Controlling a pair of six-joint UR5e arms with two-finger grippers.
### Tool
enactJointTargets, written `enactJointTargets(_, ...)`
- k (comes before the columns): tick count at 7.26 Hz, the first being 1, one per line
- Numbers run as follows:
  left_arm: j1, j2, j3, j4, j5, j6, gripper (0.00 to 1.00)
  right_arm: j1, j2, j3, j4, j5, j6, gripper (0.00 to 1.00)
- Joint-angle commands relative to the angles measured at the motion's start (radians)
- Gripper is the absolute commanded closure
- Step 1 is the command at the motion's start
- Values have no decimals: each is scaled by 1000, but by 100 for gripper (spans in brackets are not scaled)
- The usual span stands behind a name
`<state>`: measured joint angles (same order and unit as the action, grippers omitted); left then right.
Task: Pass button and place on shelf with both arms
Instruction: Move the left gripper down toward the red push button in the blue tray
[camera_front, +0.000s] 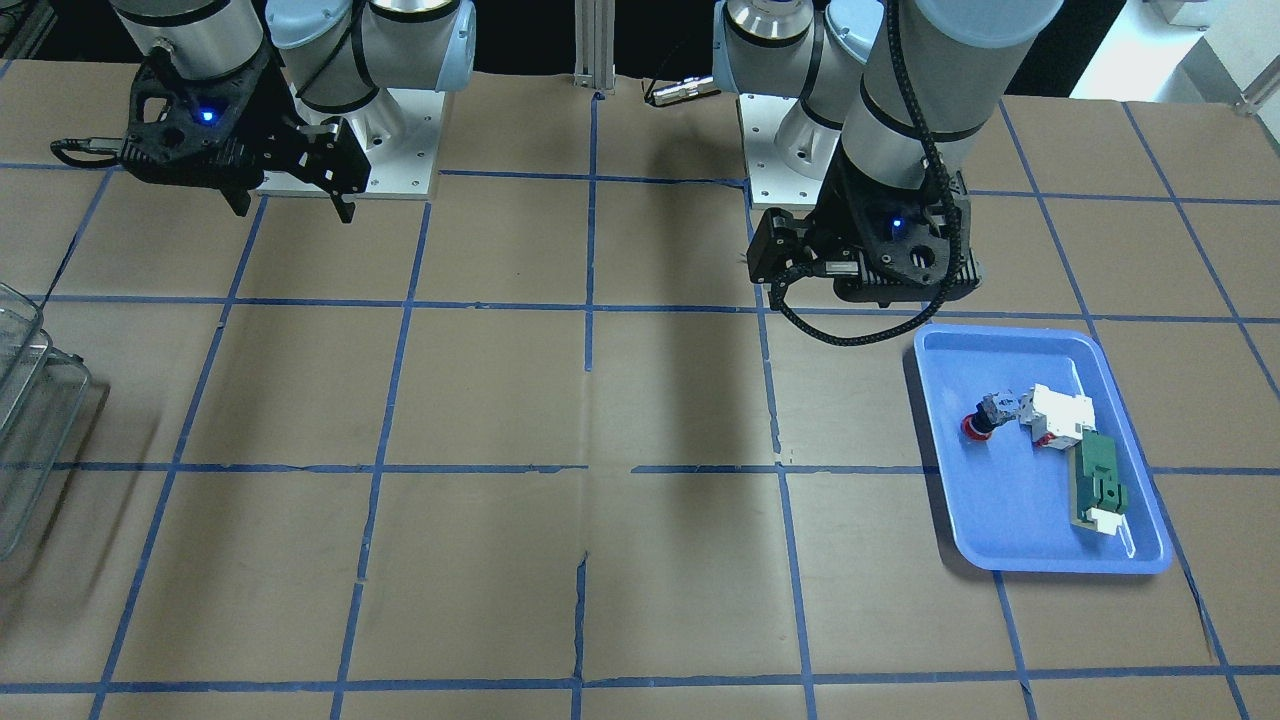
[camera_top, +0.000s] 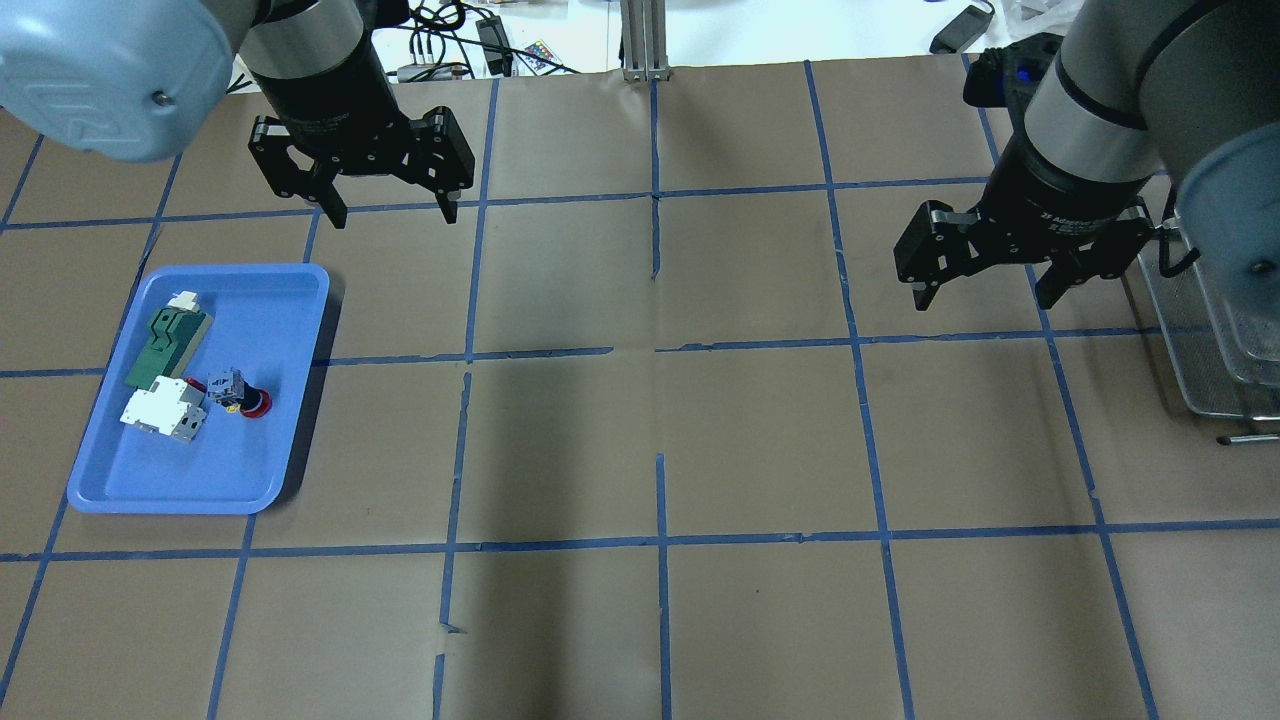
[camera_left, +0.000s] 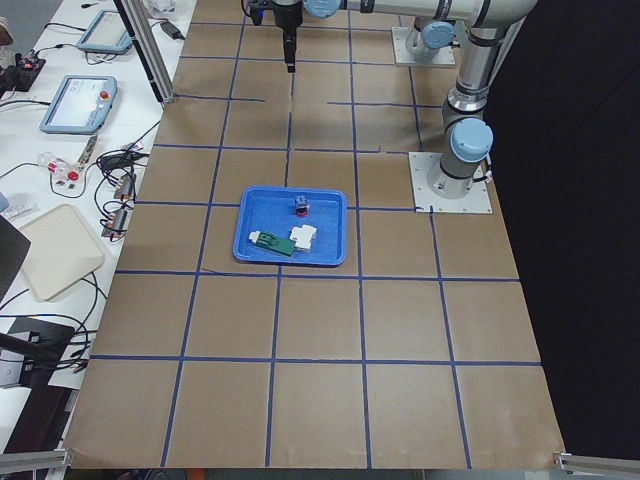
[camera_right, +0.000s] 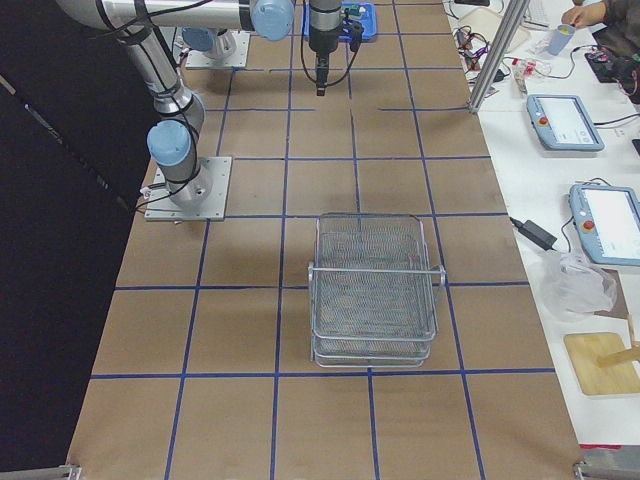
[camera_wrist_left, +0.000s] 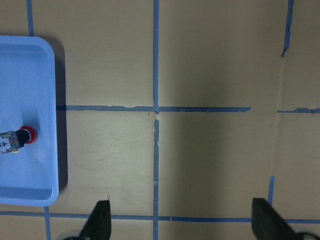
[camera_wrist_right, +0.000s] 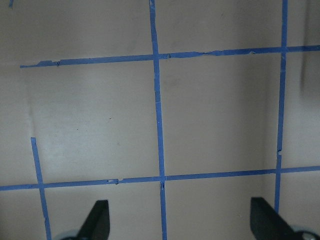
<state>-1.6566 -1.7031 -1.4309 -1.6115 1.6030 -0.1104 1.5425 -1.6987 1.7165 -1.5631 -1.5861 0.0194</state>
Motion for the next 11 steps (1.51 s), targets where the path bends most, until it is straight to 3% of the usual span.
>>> enactJointTargets(1, 1, 2, -8, -2, -3, 8, 0, -1, -1, 0, 6, 0, 1, 0)
enactJointTargets(6, 41, 11, -13, 7, -9, 11, 0, -1, 1, 0, 1, 0, 1, 0)
enactJointTargets(11, 364, -107, -109, 24, 0, 150, 0, -2, 1, 0, 1, -2, -1, 0)
